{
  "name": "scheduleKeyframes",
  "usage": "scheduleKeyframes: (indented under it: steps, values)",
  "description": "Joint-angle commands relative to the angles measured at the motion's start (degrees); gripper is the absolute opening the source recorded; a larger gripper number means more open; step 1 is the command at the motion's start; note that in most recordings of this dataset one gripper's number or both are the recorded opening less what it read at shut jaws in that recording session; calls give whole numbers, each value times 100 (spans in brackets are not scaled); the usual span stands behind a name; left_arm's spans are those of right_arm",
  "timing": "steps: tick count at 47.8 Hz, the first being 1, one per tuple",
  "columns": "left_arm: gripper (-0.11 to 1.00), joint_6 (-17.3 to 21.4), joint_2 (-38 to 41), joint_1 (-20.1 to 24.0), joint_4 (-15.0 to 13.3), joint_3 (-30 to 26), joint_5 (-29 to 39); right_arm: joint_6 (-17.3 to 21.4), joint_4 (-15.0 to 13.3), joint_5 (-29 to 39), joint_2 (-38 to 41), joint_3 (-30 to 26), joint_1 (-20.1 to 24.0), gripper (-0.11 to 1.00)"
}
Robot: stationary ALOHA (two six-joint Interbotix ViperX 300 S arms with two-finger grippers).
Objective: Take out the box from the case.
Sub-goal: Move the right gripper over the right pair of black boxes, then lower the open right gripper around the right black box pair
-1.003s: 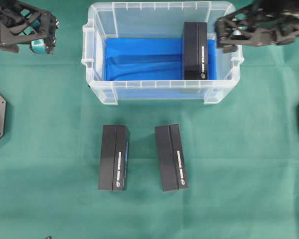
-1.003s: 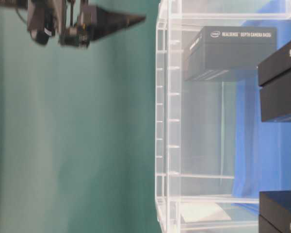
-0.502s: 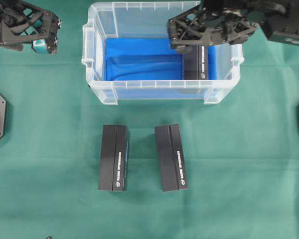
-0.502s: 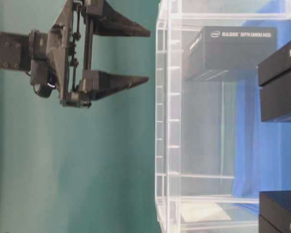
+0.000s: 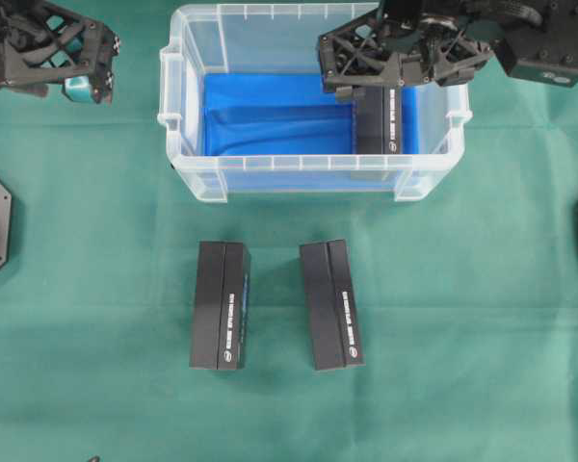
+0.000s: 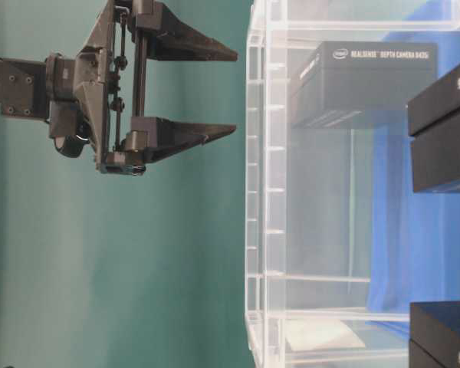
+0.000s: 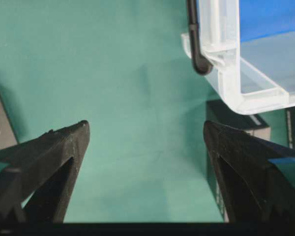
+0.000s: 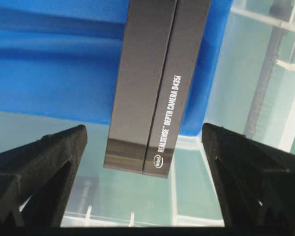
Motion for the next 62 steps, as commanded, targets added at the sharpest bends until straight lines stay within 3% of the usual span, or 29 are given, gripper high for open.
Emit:
scheduleKeyframes:
  steps: [1,62]
  values:
    - [99,9,-35,-9,18,-62,-18,-9,-18,-53,-88,-44,18,92]
    - [99,9,-35,-18,18,-62,0,-9,-35,-185,-88,79,-35,92]
